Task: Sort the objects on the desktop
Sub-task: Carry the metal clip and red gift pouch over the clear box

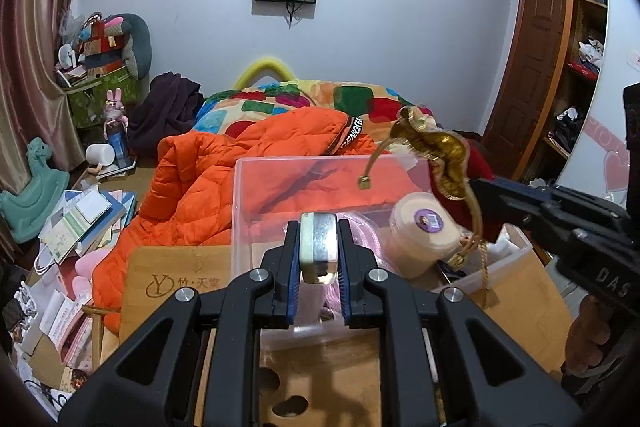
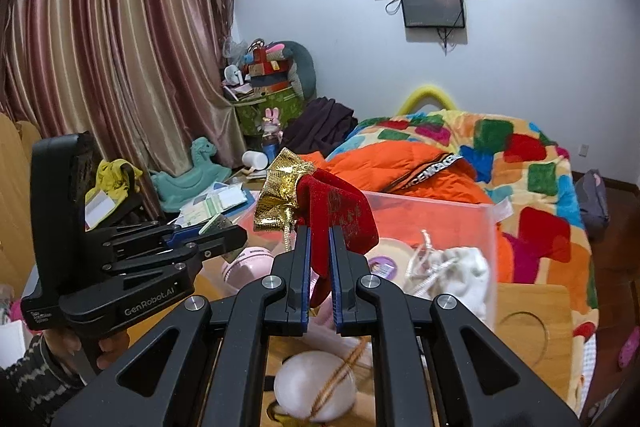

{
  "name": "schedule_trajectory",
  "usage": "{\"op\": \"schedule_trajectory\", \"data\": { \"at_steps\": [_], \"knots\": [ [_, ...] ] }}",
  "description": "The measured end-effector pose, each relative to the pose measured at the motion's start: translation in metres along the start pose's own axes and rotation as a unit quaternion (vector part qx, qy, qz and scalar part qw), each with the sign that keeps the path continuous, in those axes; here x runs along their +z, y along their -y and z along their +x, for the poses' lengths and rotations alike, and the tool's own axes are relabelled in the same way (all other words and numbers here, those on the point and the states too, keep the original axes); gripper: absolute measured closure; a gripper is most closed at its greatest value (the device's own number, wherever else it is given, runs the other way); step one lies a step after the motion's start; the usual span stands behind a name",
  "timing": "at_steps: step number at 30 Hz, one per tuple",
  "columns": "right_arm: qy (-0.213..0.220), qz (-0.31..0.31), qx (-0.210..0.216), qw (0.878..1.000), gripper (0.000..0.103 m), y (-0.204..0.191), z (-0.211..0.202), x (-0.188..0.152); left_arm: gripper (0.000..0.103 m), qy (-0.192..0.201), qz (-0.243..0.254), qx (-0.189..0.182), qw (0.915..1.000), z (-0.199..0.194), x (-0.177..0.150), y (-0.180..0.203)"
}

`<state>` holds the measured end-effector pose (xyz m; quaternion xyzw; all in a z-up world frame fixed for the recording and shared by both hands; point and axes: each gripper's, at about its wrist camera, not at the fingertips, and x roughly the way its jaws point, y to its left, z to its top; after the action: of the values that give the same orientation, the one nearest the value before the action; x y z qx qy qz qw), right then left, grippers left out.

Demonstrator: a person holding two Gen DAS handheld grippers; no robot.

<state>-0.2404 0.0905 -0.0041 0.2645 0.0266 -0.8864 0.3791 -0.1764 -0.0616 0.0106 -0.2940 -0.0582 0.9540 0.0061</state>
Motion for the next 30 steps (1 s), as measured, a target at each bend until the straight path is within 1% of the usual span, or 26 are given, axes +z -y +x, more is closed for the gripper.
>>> {"op": "schedule_trajectory", "data": {
  "at_steps": [7,13,17,21,26,30],
  "knots": [
    [-0.030,-0.007,-0.004,1.000,0.095,0.002,0.034,0.001,0.088,-0.013,0.003,0.003,0.9999,0.020,0.005,-0.004],
    [-0.050,-0.032,-0.022,0.998,0.095,-0.003,0.052,0.000,0.088,-0.026,0.002,0.009,0.9996,0.040,0.005,-0.007],
    [-0.055,-0.058,-0.045,0.996,0.095,-0.008,0.062,-0.001,0.088,-0.028,0.004,0.015,0.9995,0.048,0.003,-0.007],
    [-0.063,-0.077,-0.058,0.993,0.095,-0.012,0.072,-0.006,0.088,-0.030,0.009,0.016,0.9994,0.054,0.001,-0.007],
    [-0.069,-0.077,-0.058,0.993,0.093,-0.009,0.080,-0.008,0.088,-0.036,0.011,0.020,0.9991,0.062,-0.001,-0.008],
    [-0.070,-0.080,-0.057,0.993,0.092,-0.009,0.082,-0.009,0.088,-0.032,0.013,0.019,0.9992,0.062,-0.001,-0.009]
  ]
}}
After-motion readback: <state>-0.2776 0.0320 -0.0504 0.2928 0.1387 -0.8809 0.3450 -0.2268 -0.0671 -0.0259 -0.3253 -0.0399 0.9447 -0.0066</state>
